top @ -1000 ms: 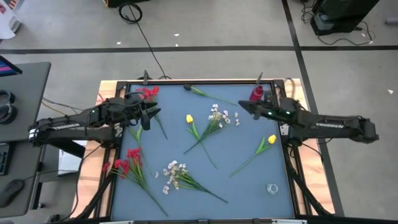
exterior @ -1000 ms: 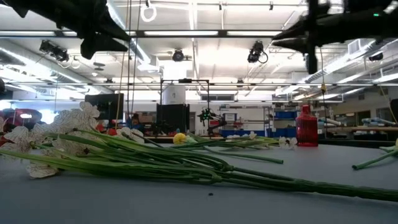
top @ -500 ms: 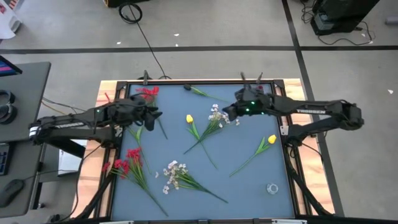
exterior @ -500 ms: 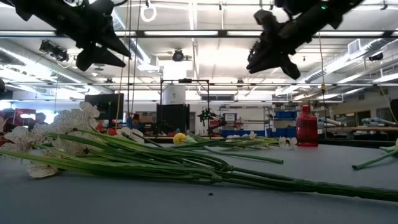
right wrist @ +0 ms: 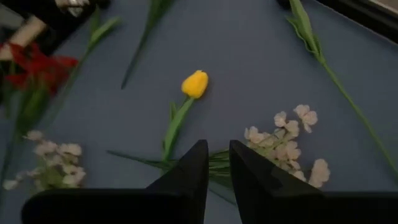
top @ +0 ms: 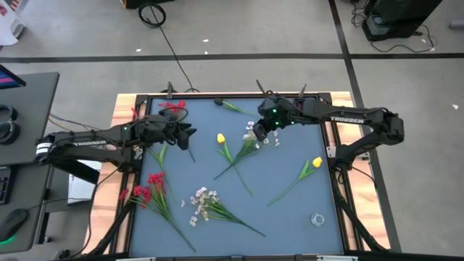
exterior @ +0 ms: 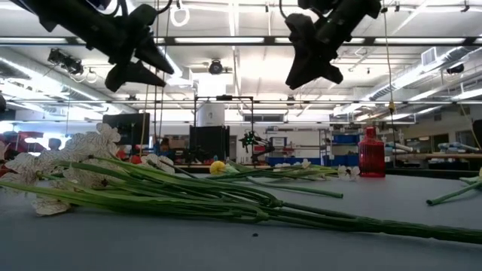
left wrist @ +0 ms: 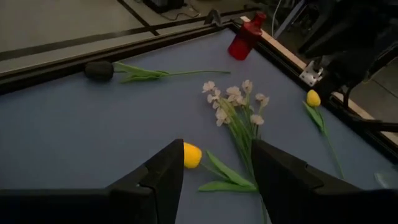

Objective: Sort flowers into vase by color
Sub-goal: Put the right black tulip into the red glass vase

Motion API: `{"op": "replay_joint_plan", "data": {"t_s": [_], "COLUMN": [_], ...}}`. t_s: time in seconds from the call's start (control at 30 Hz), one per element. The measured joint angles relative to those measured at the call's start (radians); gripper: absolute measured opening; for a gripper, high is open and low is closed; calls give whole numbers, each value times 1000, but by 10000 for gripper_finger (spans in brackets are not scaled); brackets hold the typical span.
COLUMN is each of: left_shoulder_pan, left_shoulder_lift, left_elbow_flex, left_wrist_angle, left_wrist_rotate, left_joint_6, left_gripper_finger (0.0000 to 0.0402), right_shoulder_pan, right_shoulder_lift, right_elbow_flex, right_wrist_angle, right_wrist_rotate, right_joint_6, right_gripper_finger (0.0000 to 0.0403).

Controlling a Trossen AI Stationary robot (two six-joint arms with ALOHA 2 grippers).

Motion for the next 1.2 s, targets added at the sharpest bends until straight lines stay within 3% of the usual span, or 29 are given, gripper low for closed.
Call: {"op": "replay_joint_plan", "data": {"t_s": [0.33, 0.6, 1.2], "left_shoulder_pan": [0, 0, 0], "left_shoulder_lift": [28, 28, 28], "left_elbow_flex": [0, 0, 0], "left_wrist_angle": [36, -8, -86], "left_wrist_rotate": [-14, -13, -49], "left_joint_6": [-71, -160, -226], "left_gripper_finger": [192, 192, 192], "right_shoulder_pan": [-70, -146, -306], "right_shoulder_lift": [262, 487, 748], "right_elbow_flex": [163, 372, 615], "right_wrist_angle": [-123, -316, -509], "right_wrist_rotate": [40, 84, 69], "right_joint_6": [-96, -238, -423], "right_gripper_finger": [165, 165, 165]}}
